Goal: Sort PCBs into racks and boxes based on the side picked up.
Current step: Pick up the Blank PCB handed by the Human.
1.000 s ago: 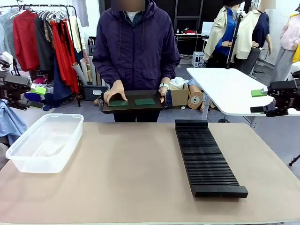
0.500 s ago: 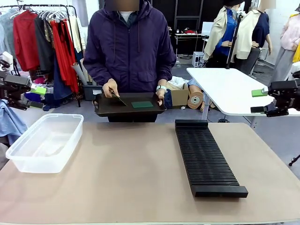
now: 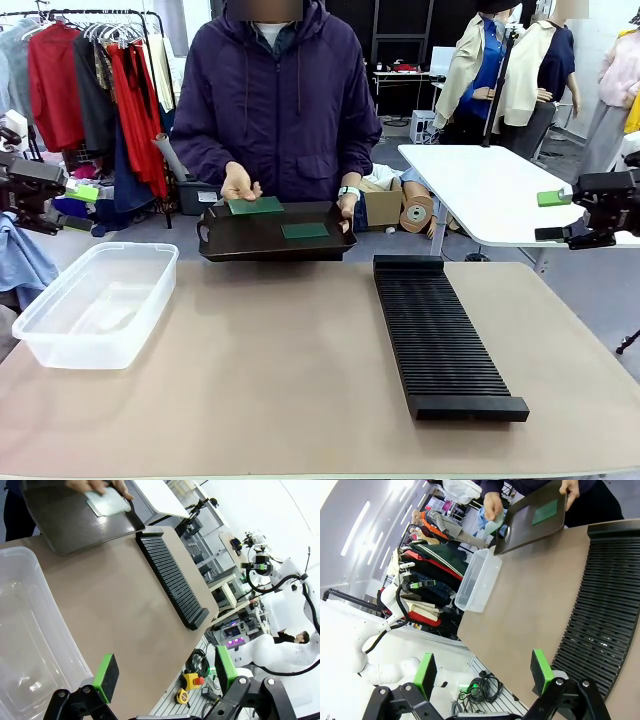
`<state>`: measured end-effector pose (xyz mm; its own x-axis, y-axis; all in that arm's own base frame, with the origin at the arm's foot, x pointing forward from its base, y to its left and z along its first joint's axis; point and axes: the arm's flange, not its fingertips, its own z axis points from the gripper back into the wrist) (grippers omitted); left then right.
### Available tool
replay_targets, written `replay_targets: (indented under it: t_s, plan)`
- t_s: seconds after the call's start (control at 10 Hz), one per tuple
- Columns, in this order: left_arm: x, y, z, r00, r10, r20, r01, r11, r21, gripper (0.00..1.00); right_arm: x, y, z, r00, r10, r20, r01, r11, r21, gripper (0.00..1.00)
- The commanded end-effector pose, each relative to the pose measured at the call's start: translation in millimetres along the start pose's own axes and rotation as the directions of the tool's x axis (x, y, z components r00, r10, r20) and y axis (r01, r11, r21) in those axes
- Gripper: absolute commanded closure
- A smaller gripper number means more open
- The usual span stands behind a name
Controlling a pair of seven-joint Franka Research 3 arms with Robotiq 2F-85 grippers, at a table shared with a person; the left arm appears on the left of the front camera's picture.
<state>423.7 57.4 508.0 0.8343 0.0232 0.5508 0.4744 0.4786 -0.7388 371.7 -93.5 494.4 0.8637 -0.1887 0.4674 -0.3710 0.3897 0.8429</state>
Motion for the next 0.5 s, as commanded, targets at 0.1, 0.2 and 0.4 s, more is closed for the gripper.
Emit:
replay_targets:
  t_s: [0.1,0.2,0.4]
  plan:
    - [-0.7,-0.1,0.8,1.0,0.002,-0.002,-0.002,1.0,-0.009,0.0,1.2,1.2,-0.2,1.0,-0.002,0.007,0.002,1.0,0.011,0.0]
    - [-0.7,-0.1,0.8,1.0,0.002,-0.002,-0.002,1.0,-0.009,0.0,1.2,1.2,-0.2,1.0,-0.002,0.007,0.002,1.0,0.011,0.0]
    - [-0.7,-0.1,0.8,1.0,0.002,-0.002,-0.002,1.0,-0.009,0.0,1.2,1.2,-0.2,1.0,-0.002,0.007,0.002,1.0,0.011,0.0]
